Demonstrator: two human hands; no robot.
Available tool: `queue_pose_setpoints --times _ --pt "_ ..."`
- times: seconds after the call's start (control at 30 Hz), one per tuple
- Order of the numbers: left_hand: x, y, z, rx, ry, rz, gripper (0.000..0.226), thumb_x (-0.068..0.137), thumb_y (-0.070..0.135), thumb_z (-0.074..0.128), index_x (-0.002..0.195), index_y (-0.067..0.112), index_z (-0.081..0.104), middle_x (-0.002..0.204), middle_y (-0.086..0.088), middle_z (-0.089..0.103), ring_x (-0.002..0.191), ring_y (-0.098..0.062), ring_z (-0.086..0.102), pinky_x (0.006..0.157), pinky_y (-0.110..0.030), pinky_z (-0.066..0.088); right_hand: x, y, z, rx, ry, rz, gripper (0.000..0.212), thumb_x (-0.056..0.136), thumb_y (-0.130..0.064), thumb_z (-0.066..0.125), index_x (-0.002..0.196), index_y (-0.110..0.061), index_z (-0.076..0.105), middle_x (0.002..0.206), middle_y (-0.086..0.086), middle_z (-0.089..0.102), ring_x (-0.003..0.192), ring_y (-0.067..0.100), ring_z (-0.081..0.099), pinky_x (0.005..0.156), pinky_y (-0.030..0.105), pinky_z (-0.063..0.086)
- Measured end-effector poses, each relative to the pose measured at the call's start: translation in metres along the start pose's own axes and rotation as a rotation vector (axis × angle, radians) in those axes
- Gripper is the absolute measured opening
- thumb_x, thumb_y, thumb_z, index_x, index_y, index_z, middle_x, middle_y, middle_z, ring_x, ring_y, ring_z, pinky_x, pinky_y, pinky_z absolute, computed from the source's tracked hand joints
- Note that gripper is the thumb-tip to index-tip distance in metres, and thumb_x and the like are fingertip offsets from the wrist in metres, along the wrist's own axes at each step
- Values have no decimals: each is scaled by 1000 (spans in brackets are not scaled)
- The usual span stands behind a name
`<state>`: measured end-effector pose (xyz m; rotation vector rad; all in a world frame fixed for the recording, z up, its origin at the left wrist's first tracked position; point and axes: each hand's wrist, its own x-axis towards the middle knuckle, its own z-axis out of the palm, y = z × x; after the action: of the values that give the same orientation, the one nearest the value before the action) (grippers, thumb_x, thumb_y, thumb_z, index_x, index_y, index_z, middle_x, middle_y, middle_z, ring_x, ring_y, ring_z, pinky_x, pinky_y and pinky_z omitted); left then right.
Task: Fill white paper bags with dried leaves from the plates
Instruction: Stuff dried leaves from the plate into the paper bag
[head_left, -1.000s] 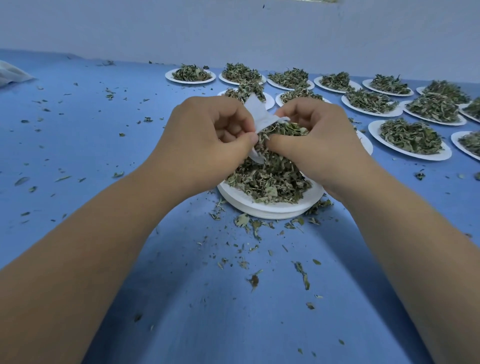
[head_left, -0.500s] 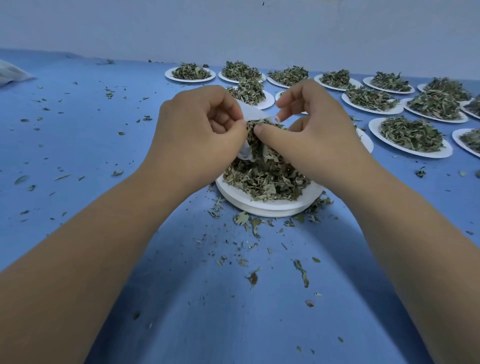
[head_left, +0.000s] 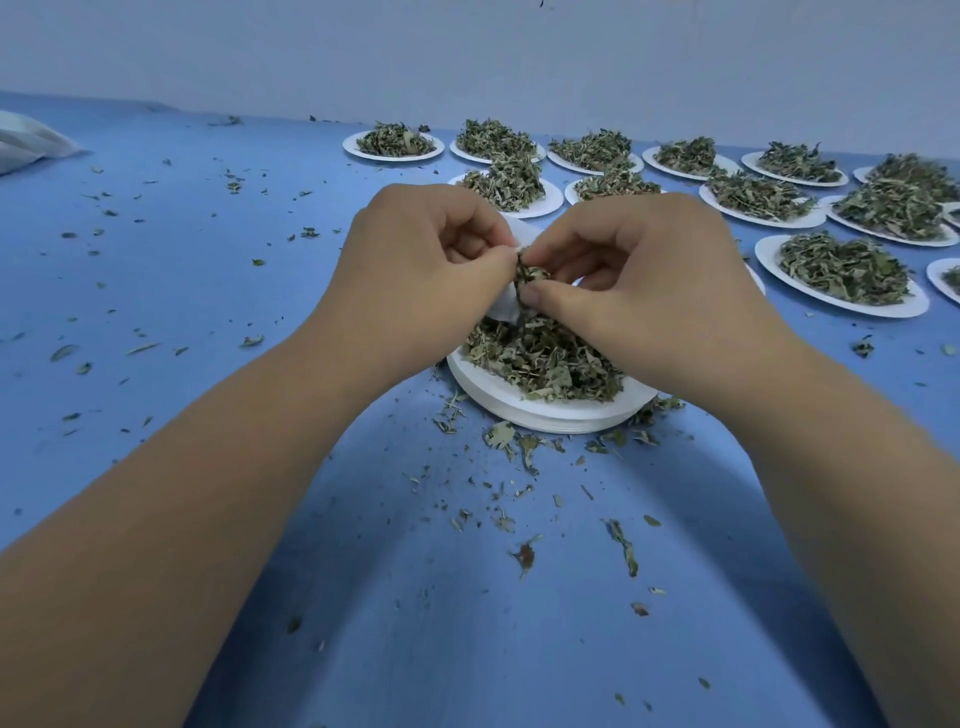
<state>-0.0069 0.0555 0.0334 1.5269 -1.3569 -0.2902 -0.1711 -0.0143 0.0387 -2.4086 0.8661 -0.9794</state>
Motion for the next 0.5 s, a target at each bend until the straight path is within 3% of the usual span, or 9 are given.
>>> queue_pose_setpoints --times 0.13,0.3,0.43,0.5 --pt "1 1 -5 -137 -112 -13 10 91 -2 66 85 5 70 63 -5 65 61 -14 67 67 -32 61 0 0 4 56 86 18 17 76 -21 86 83 -24 72 73 -14 73 72 -4 69 67 7 46" --pt "1 0 -8 -218 -200 17 11 93 -4 63 86 3 67 65 -6 64 61 -12 63 62 -23 54 -1 -1 6 -3 148 -7 9 79 -30 83 73 -32 76 57 -31 58 61 -6 56 59 6 35" --pt "5 -5 -11 -195 -135 3 11 93 -3 63 87 5 69 66 -4 65 61 -10 63 61 -23 54 -1 -3 4 -3 57 -39 6 88 -35 76 84 -38 79 83 -18 69 75 -4 57 69 13 38" --pt "7 -7 -10 -160 -68 -10 12 92 0 65 85 8 70 62 0 65 60 -10 62 60 -23 54 -1 -2 1 -16 5 -58 8 93 -37 71 88 -40 77 93 -15 69 85 2 60 70 10 37"
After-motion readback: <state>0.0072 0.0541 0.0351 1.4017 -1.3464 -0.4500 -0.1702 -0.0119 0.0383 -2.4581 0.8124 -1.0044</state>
